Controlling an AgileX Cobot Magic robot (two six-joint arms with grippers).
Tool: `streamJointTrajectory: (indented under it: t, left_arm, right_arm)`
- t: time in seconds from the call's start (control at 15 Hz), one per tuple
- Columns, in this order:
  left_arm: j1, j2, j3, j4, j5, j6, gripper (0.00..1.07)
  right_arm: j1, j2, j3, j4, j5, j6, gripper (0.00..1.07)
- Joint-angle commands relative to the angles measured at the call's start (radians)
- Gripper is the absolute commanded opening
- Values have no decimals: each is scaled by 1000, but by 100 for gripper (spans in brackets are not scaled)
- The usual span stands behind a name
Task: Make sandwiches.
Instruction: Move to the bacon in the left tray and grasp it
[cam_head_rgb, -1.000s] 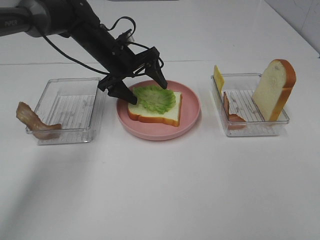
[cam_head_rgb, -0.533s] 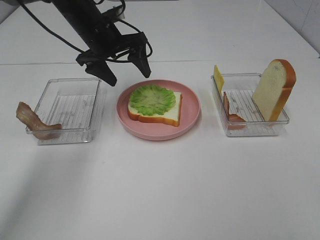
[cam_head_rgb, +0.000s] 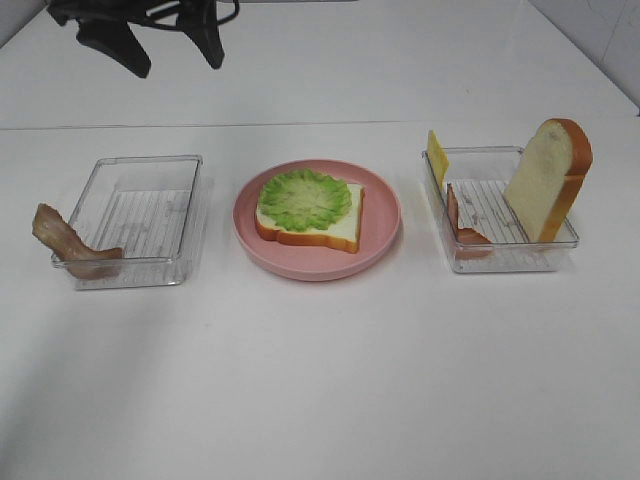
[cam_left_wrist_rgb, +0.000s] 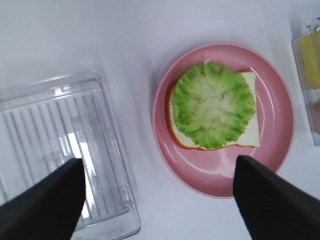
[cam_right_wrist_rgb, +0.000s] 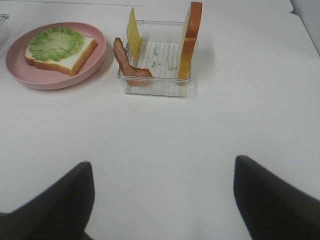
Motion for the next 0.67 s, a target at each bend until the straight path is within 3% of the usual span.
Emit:
streamJointTrajectory:
  t: [0.07,0.2,0.47,0.67]
  left_arm:
    - [16,-79,4,68,76,-15,75]
    - [47,-149,54,81,76,-15,75]
    - [121,-320,269,109,76,-19,75]
    - [180,-414,397,160,76,-56,75]
  right_arm:
    - [-8,-13,0,0,-7,-7,74]
    - [-8,-13,0,0,-7,-7,74]
    - [-8,-13,0,0,-7,-7,74]
    - [-8,-13,0,0,-7,-7,74]
